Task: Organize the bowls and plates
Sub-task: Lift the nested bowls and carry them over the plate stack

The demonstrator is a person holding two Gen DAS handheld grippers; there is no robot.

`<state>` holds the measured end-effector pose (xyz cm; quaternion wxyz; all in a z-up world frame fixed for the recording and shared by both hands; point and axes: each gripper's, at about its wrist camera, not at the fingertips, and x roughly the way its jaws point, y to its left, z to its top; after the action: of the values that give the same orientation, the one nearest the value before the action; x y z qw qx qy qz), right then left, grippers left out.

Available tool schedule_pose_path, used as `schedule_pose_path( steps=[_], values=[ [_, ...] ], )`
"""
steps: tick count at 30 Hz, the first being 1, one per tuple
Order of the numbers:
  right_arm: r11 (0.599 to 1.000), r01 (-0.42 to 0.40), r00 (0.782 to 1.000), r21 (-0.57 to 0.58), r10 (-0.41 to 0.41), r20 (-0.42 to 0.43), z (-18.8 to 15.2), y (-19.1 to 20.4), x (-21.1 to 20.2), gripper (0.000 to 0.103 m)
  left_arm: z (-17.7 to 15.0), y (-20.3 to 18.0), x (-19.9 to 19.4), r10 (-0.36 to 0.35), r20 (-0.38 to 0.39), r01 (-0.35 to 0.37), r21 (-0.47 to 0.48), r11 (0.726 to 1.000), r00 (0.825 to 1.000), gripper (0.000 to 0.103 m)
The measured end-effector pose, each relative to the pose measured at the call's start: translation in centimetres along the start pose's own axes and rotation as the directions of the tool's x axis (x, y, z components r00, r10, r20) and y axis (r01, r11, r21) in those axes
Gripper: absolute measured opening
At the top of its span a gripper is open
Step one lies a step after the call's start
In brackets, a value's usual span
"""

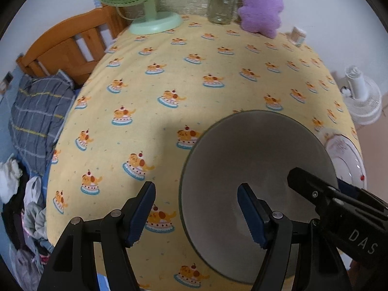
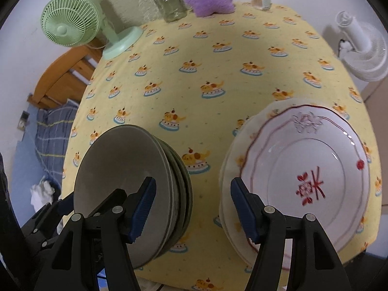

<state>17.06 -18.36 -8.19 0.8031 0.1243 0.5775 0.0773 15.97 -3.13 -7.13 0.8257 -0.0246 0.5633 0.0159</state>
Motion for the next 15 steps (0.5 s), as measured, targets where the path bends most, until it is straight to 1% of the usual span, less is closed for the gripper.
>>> schedule_pose_path(
  steps=[1,2,7,8,10,12,15],
  values=[
    [1.000,-0.009,1.000,-0.006,0.009,-0.011,0.2,0.0,0.3,0.058,0.1,-0.1,0.2,0.011,-0.005,-0.011,-0.007,1.000,1.000,0.072],
    [1.000,-0.022,0.999,-0.012,0.022,-0.026,0.4,-0.1,0.7,0.057,0.1,-0.1,0.3,0.017,-0.012,-0.017,-0.015,1.000,1.000,0.072],
    [0.997,-0.068,0.995,-0.023,0.066,-0.080,0.9,-0.1,2.0,0.043,0.0,-0.5,0.7,0.046,-0.042,-0.047,-0.035,0.998,0.998,0.072],
    [0.997,-0.077,0.993,-0.026,0.075,-0.088,1.0,0.0,2.2,0.041,0.0,-0.5,0.8,0.056,-0.044,-0.057,-0.038,0.998,0.997,0.072],
    [0.995,-0.093,0.991,-0.045,0.088,-0.099,1.0,0.4,2.3,0.033,0.0,-0.6,0.8,0.077,-0.046,-0.079,-0.039,0.996,0.996,0.072],
    [0.994,-0.097,0.991,-0.056,0.091,-0.103,1.0,0.7,2.4,0.029,0.1,-0.7,0.9,0.074,-0.053,-0.076,-0.039,0.996,0.996,0.072],
    [0.995,-0.084,0.992,-0.057,0.078,-0.099,1.0,0.9,2.4,0.030,0.3,-0.6,1.2,0.063,-0.064,-0.065,-0.033,0.997,0.996,0.072]
  ],
)
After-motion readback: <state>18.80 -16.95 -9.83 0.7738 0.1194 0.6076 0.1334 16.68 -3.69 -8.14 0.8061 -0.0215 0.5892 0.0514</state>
